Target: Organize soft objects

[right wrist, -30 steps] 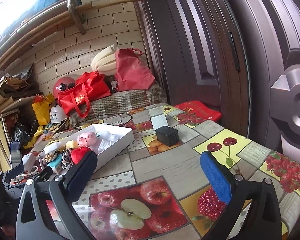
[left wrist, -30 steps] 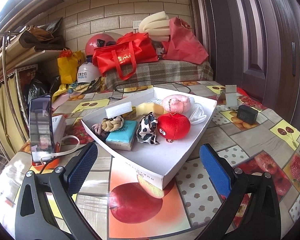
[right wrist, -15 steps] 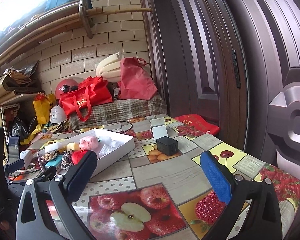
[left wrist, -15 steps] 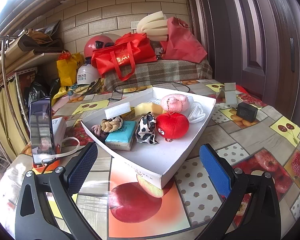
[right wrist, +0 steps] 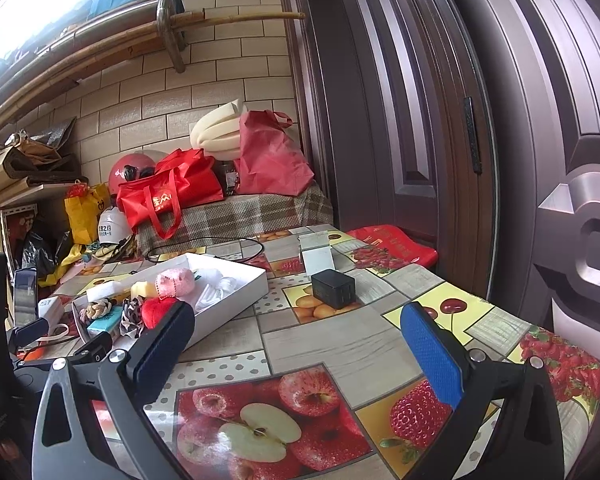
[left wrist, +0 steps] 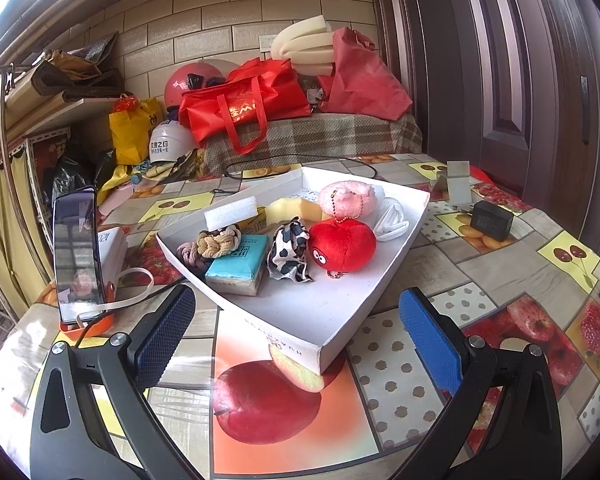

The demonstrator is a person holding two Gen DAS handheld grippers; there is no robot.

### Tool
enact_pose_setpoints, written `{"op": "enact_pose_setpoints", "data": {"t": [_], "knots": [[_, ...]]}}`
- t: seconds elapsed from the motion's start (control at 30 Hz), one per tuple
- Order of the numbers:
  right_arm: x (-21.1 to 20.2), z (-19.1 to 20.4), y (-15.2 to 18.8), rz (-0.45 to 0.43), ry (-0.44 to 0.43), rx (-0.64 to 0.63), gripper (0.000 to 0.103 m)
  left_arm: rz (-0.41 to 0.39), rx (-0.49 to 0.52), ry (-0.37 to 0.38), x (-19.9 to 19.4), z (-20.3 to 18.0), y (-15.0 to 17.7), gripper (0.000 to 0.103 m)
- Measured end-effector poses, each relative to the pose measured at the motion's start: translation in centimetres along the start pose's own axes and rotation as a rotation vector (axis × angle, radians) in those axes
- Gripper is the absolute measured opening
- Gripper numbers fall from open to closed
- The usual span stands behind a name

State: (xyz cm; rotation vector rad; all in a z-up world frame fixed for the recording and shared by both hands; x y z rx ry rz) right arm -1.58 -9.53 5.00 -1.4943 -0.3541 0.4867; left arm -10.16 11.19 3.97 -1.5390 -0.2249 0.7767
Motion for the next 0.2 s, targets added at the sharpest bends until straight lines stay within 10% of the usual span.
{"op": "enact_pose_setpoints", "data": {"t": [0.2], "knots": [[0.02, 0.02, -0.03, -0.002, 0.000, -0.001, 0.103, 0.007, -0.004, 0.020, 0.03, 0.08, 0.02, 0.103]]}}
Point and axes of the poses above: each gripper's, at about its wrist camera, not at the fingertips, and x roughly the way its jaws point, z to its left, y to its underside, the point moved 1 cm from there along x, roughly the way its jaws point, and after that the axes turned 5 degrees about -z, right-handed, at the moved point
